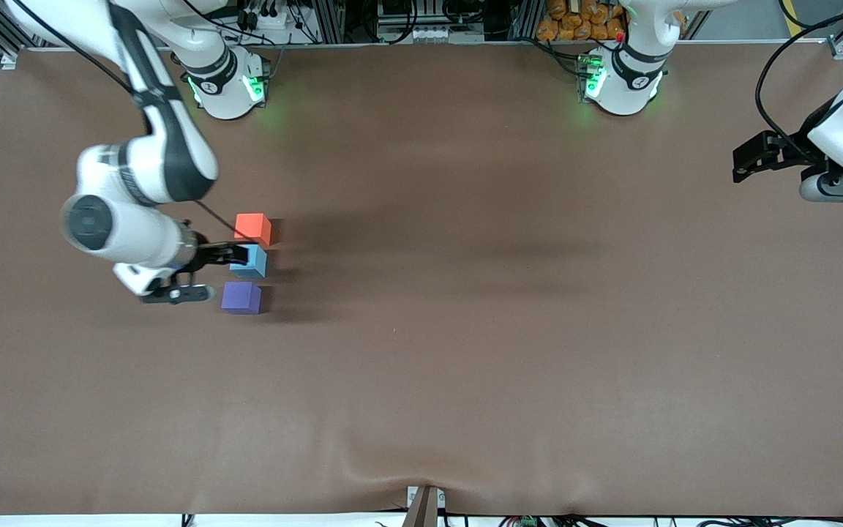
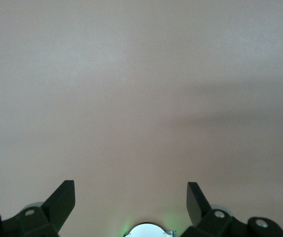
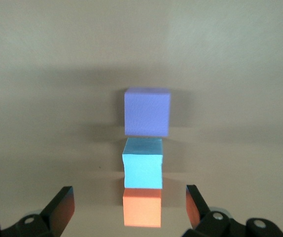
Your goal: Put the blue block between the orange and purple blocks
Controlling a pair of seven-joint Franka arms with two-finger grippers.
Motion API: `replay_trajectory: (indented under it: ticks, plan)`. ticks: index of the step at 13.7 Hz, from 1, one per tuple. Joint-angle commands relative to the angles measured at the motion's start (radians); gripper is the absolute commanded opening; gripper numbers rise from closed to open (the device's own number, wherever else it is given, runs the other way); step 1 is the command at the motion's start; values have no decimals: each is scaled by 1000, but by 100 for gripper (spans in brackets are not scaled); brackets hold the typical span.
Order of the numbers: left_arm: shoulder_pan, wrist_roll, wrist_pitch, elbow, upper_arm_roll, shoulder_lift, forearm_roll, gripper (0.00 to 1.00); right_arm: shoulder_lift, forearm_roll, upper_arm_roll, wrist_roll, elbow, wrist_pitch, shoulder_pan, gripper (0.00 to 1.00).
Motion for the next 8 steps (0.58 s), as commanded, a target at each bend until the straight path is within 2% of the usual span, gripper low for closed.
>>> replay_trajectory:
  ticks: [1,5,6,8]
  plan:
    - [4,-9,-31,12,-11,-12,2,100,18,-2,9,-21,161,-137,-73,100]
    - [4,1,-33,11,-11,-6,2,100,37,-14,7,-219,351,-257,-195,100]
    - [4,1,-33,11,-12,-6,2,100,38,-8,7,-239,384,-281,-229,100]
    - [1,1,-33,11,-12,-6,2,100,18,-14,9,-225,395,-297,-223,100]
